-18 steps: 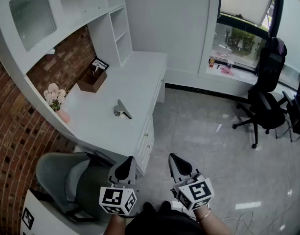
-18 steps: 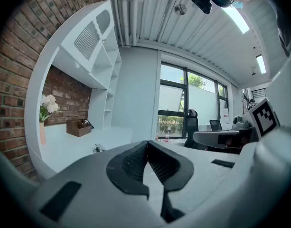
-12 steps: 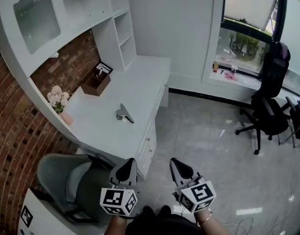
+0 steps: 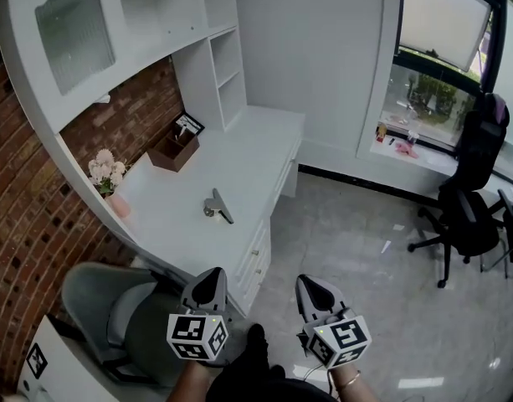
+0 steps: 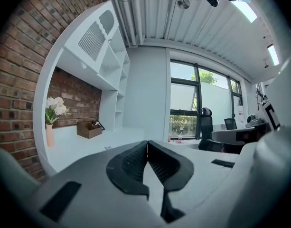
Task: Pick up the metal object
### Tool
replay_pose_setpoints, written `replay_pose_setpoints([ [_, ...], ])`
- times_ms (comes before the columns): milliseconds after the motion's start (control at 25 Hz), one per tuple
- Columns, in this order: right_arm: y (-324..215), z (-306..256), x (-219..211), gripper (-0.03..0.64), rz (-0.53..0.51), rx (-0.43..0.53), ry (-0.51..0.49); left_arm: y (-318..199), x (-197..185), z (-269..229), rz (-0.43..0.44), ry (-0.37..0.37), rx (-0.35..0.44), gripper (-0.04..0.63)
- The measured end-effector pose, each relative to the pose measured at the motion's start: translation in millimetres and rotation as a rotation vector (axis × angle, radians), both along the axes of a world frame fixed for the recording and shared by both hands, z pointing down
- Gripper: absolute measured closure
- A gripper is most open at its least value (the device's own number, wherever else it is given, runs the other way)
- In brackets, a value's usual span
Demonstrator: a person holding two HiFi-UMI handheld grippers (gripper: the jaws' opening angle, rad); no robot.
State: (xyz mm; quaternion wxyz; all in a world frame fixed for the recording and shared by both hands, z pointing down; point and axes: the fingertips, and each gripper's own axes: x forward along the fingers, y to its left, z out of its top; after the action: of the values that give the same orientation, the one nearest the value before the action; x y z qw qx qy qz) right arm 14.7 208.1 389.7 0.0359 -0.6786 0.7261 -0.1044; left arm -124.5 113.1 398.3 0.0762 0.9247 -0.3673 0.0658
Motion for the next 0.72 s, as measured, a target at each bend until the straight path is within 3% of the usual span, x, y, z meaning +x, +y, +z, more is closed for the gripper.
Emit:
replay_pose_setpoints([
  [720,-190.8,14.2,51.5,0.612,-0.045,-0.034,-0.047,-197.7,22.4,47.1,-0.113,-0.04,-0.094,0.584],
])
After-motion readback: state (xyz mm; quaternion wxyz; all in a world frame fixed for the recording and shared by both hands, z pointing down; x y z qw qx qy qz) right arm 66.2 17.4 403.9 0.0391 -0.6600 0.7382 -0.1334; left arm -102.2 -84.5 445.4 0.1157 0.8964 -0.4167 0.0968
